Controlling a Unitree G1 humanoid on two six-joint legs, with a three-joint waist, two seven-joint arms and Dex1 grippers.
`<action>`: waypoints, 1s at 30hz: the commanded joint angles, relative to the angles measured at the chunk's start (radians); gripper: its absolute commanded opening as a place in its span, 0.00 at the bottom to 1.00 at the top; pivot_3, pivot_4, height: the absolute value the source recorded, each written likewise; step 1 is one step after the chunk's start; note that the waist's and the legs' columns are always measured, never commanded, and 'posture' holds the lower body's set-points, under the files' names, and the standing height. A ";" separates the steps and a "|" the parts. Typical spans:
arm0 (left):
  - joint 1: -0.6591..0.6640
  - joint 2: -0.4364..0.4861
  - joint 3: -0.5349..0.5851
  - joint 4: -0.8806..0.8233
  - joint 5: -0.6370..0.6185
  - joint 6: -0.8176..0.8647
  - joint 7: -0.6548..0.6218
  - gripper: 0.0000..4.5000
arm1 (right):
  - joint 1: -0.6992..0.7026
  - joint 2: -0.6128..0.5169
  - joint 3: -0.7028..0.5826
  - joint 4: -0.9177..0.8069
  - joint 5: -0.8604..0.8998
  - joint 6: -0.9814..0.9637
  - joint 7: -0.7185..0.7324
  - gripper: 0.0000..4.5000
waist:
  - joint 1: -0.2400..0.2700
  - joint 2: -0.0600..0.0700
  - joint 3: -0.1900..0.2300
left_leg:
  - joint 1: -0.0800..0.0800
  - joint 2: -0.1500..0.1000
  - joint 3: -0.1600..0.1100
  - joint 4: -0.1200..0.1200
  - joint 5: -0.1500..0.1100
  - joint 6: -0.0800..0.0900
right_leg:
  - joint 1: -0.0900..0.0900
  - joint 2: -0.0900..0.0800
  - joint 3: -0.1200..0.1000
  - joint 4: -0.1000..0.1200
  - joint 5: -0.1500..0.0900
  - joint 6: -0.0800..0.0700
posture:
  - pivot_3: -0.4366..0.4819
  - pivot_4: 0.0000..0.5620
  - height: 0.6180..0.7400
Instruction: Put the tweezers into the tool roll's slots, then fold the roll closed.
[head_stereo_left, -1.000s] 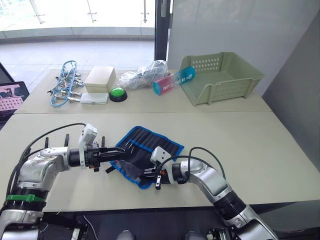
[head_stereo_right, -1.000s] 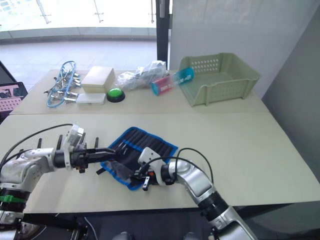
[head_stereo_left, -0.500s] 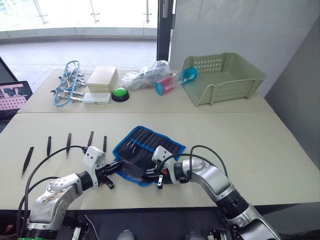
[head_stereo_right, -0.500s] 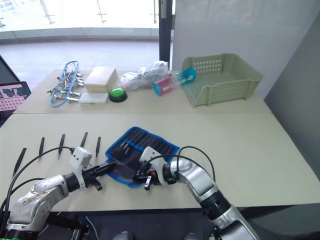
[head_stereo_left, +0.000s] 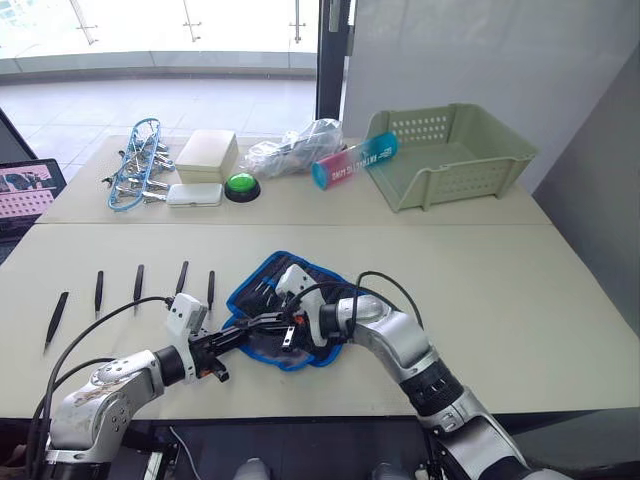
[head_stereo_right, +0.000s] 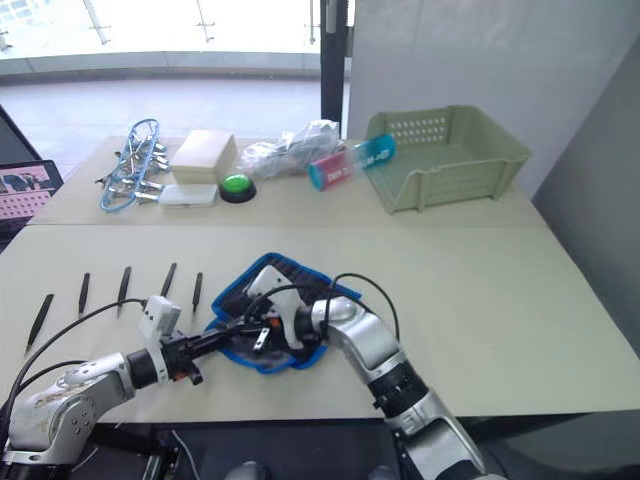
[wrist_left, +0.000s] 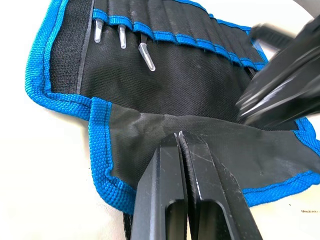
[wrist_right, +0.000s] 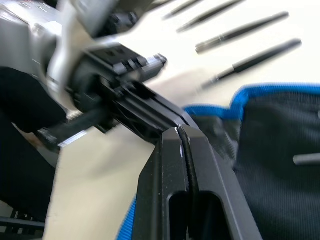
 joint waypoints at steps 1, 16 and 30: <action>-0.004 0.000 0.019 -0.038 -0.001 -0.008 0.024 0.02 | 0.008 0.004 0.036 0.071 -0.068 -0.076 -0.033 0.00 | -0.003 0.000 0.000 | 0.000 0.000 0.000 0.000 0.000 0.000 | 0.000 0.000 0.000 0.000 0.000 0.000 | 0.48 0.27 0.85; -0.023 -0.052 0.022 0.052 0.054 -0.115 0.073 0.02 | 0.104 -0.073 0.069 0.046 -0.108 -0.042 0.003 0.00 | -0.001 0.000 0.000 | 0.001 0.000 0.000 0.000 0.000 0.000 | 0.001 0.000 0.000 0.000 0.000 0.000 | 0.48 0.27 0.85; -0.013 -0.065 -0.075 0.255 0.186 -0.289 -0.001 0.02 | 0.224 -0.226 0.009 -0.302 -0.035 0.163 0.003 0.00 | 0.007 0.009 -0.006 | 0.004 0.000 0.000 0.000 -0.001 0.001 | 0.004 -0.001 0.000 -0.002 0.000 0.000 | 0.48 0.27 0.85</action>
